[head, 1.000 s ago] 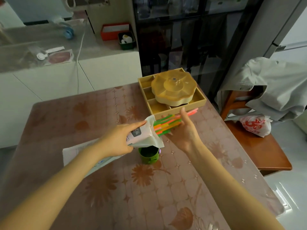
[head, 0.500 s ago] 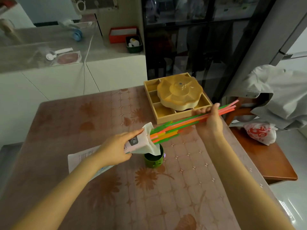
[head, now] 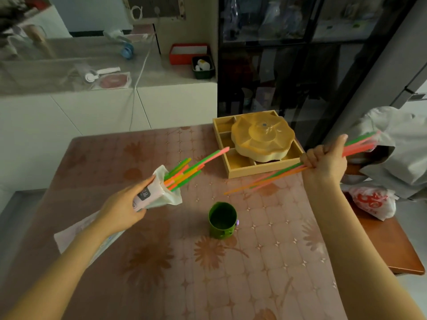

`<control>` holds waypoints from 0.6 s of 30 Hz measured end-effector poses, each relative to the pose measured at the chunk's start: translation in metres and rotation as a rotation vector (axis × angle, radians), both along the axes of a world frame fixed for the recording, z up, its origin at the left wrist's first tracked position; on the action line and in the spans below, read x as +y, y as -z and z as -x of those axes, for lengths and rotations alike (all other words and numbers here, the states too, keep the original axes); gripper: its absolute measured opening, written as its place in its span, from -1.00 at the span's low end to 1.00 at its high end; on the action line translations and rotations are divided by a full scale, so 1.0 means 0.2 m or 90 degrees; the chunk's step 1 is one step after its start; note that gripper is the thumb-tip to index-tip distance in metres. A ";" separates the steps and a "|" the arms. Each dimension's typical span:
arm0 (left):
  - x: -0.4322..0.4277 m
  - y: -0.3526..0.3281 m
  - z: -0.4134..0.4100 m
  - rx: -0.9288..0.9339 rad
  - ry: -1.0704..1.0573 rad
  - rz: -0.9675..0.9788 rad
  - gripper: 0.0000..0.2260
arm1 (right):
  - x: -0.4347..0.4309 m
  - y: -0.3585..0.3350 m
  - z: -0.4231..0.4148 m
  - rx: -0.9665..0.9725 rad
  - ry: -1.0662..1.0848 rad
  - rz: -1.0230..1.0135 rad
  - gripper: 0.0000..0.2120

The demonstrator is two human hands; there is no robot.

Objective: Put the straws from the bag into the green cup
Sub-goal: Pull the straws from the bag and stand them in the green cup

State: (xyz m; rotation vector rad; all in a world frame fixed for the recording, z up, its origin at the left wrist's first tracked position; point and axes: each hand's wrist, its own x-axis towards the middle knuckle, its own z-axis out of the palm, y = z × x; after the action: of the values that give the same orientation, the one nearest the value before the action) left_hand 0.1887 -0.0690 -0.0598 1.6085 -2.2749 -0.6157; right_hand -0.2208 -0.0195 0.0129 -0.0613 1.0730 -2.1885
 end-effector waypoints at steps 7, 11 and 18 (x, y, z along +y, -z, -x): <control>-0.01 0.00 -0.06 0.012 -0.021 0.019 -0.22 | -0.03 0.09 -0.47 0.336 -0.313 -0.009 -0.56; 0.01 0.00 -0.02 0.016 0.007 0.027 -0.23 | -0.01 0.31 -0.65 0.380 -0.407 -0.104 -0.56; 0.03 0.00 0.07 0.023 0.045 0.040 -0.23 | 0.01 0.42 -0.59 0.324 -0.516 -0.231 -0.77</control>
State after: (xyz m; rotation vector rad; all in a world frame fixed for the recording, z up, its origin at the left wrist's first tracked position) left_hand 0.1755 -0.0620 -0.0607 1.4824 -2.3100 -0.5795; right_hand -0.1036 -0.0168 -0.0707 -0.7788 1.3879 -1.2496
